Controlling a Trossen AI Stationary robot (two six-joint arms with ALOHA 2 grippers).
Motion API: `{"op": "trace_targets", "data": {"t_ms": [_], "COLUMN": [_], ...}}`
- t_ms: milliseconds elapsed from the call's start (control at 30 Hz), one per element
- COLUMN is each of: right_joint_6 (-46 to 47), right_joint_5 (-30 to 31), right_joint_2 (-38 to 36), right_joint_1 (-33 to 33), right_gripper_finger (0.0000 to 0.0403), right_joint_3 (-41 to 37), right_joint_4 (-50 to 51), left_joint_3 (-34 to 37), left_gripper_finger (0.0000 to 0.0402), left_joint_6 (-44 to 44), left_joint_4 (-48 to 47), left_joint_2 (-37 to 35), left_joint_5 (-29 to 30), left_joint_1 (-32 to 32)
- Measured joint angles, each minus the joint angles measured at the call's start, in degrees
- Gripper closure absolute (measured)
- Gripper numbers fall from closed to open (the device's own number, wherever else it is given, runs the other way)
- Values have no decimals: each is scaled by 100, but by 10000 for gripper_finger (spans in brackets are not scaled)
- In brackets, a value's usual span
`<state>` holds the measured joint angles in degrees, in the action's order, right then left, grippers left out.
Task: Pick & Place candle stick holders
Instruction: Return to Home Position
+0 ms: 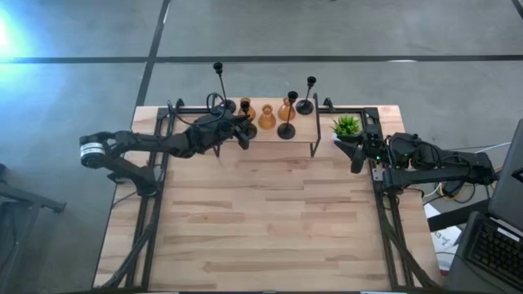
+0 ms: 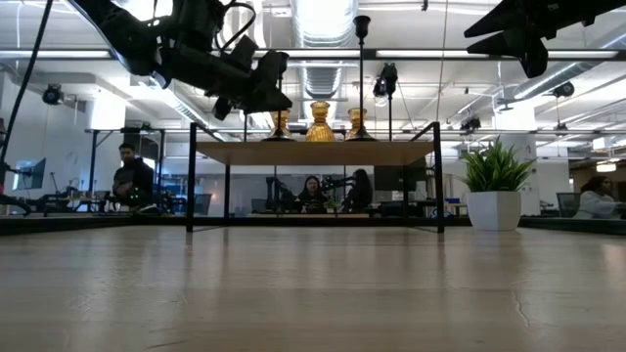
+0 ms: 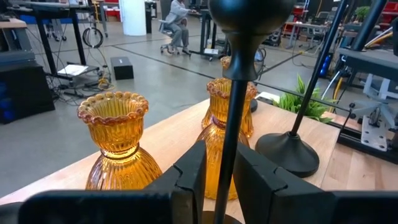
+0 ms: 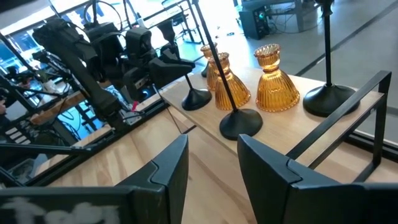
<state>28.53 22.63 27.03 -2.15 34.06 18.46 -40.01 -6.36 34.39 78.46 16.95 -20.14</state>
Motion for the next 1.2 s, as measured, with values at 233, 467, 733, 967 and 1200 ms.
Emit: {"op": "trace_targets", "data": {"t_ms": [233,467,733,967,1200], "right_joint_6": [42,45,50,112,129], "right_joint_5": [-14,-13,-12,-13,-11], "right_joint_2": [0,-2,-2,-2,2], "right_joint_1": [0,0,0,0,0], "right_gripper_finger": [279,275,263,266,269], "right_joint_3": [0,0,0,0,0], "right_joint_4": [-11,-25,-28,-33,-39], "left_joint_3": [0,0,-2,-2,-4], "left_gripper_finger": [321,321,272,214,205], "left_joint_6": [-255,-268,-260,-259,69], "left_joint_4": [-52,-76,-204,-382,-1205], "left_joint_2": [-2,-13,-102,-319,-1270], "left_joint_5": [-3,-67,-90,-90,-192], "left_joint_1": [-2,-2,-2,-2,-2]}}
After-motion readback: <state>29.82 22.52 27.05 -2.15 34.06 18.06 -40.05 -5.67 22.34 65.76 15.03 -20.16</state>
